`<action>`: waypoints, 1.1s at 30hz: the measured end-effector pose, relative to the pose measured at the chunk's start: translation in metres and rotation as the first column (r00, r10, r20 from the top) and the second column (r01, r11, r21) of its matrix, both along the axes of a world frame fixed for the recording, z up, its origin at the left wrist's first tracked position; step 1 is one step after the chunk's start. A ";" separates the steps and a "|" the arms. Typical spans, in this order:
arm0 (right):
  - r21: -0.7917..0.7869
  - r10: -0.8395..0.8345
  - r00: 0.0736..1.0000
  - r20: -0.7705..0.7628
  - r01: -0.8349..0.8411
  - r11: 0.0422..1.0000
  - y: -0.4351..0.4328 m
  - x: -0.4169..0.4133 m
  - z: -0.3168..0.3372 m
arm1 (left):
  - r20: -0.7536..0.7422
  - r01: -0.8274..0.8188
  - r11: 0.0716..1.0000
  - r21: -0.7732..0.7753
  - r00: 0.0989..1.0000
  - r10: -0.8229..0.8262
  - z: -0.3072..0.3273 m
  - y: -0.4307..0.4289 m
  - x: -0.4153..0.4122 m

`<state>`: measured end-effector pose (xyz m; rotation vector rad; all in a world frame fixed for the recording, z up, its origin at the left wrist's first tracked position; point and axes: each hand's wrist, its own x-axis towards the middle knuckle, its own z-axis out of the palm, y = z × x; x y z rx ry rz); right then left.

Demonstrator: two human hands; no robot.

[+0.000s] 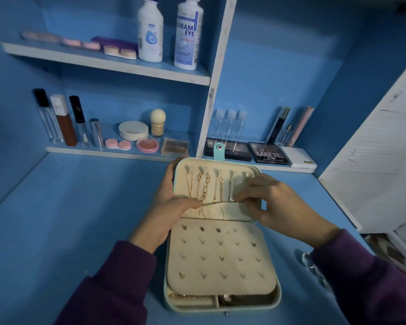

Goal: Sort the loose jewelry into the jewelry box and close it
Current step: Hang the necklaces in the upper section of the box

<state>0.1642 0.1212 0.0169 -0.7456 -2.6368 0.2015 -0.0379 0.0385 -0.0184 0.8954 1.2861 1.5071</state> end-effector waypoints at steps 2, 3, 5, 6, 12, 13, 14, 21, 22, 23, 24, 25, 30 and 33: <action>0.003 -0.002 1.000 -0.026 0.002 1.000 0.000 0.001 0.000 | -0.004 0.001 1.000 -0.007 1.000 -0.001 0.001 0.000 0.000; 0.007 0.002 1.000 -0.031 -0.002 1.000 0.000 0.001 -0.001 | -0.004 0.002 1.000 -0.007 1.000 -0.002 0.001 0.000 0.000; 0.024 0.014 1.000 -0.017 -0.013 1.000 0.000 0.001 -0.001 | 0.001 0.003 1.000 -0.004 1.000 -0.003 0.001 0.000 0.000; 0.034 0.018 1.000 -0.007 -0.018 0.999 0.000 0.001 -0.002 | 0.004 0.003 1.000 -0.005 1.000 -0.003 0.001 0.000 0.000; -0.007 -0.040 0.983 -0.179 0.040 0.999 0.006 0.005 0.006 | 0.003 -0.008 1.000 -0.012 1.000 0.008 0.001 0.001 0.000; -0.007 -0.070 0.970 -0.233 0.070 0.998 0.009 0.007 0.009 | 0.005 -0.009 1.000 -0.016 1.000 0.009 0.001 0.001 0.000; -0.016 -0.106 0.955 -0.278 0.105 0.994 0.013 0.010 0.011 | 0.008 -0.008 1.000 -0.019 1.000 0.008 0.001 0.001 0.000; -0.153 -0.409 0.902 -0.140 0.388 0.909 0.062 0.036 0.011 | 0.044 0.003 1.000 -0.019 0.999 -0.002 0.000 0.002 -0.001; -0.170 -0.434 0.897 -0.078 0.417 0.893 0.069 0.040 0.009 | 0.049 0.007 1.000 -0.018 0.999 -0.006 0.000 0.002 -0.001; -0.183 -0.458 0.889 -0.022 0.447 0.876 0.075 0.043 0.007 | 0.054 0.010 1.000 -0.017 0.999 -0.009 0.000 0.002 -0.001; -0.192 -0.478 0.878 0.024 0.474 0.860 0.080 0.045 0.005 | 0.056 0.010 1.000 -0.018 0.998 -0.009 0.000 0.002 -0.001; -0.196 -0.493 0.868 0.061 0.495 0.846 0.084 0.048 0.003 | 0.057 0.009 1.000 -0.018 0.998 -0.008 0.000 0.002 -0.001; -0.172 -0.495 0.833 0.247 0.540 0.824 0.096 0.055 -0.006 | 0.063 -0.002 1.000 -0.011 0.998 0.003 -0.002 0.002 -0.002; -0.114 -0.540 0.766 0.348 0.607 0.787 0.099 0.059 -0.013 | 0.069 -0.004 1.000 -0.010 0.998 0.005 -0.002 0.002 -0.002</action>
